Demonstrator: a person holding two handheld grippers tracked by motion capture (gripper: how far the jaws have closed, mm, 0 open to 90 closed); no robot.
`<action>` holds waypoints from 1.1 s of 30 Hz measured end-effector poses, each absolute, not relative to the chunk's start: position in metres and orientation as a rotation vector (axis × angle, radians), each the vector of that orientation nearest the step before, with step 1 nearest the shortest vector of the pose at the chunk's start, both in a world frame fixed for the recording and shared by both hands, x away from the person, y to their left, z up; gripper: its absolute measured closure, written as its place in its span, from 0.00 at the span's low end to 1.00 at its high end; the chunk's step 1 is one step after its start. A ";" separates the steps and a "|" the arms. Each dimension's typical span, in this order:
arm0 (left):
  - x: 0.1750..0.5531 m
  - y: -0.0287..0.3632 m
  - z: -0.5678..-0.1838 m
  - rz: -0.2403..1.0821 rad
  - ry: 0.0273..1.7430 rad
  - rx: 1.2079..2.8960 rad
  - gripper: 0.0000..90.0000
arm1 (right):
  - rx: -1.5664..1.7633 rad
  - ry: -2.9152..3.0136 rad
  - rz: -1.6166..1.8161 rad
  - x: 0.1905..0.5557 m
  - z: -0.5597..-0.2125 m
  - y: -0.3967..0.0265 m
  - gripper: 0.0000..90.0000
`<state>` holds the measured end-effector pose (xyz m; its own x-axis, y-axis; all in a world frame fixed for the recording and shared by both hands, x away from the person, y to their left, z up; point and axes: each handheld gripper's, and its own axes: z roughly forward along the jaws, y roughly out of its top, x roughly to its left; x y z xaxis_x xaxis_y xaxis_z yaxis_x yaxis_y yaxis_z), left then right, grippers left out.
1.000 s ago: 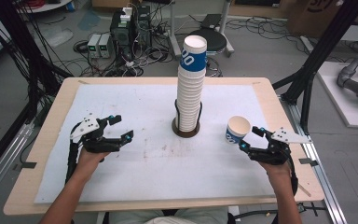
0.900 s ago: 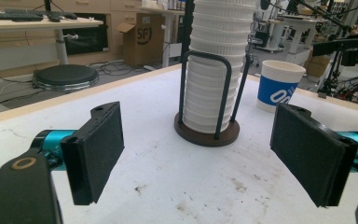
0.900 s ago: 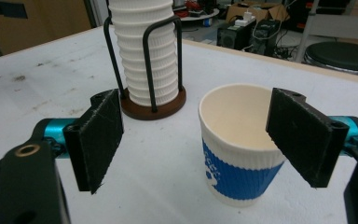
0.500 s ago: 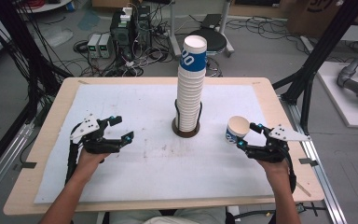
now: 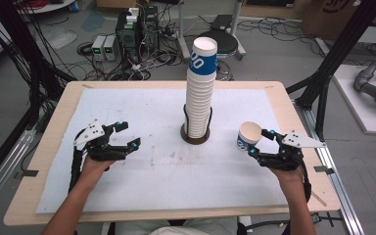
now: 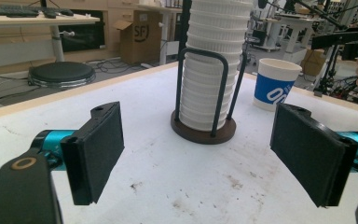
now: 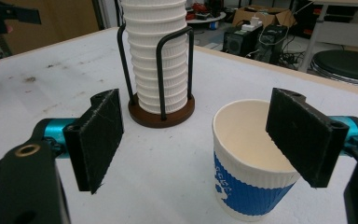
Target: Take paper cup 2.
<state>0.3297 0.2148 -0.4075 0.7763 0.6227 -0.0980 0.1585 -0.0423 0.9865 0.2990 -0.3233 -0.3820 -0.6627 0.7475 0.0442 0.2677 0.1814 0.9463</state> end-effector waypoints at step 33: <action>0.348 0.188 -0.326 0.334 0.553 1.590 0.19 | 0.946 2.050 1.522 0.302 -0.378 -0.320 0.22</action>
<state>0.3484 0.1882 -0.3265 0.8375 0.5347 -0.1125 0.1495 -0.0262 0.9884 0.3017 -0.3204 -0.3780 -0.6827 0.7278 0.0652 0.2729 0.1711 0.9467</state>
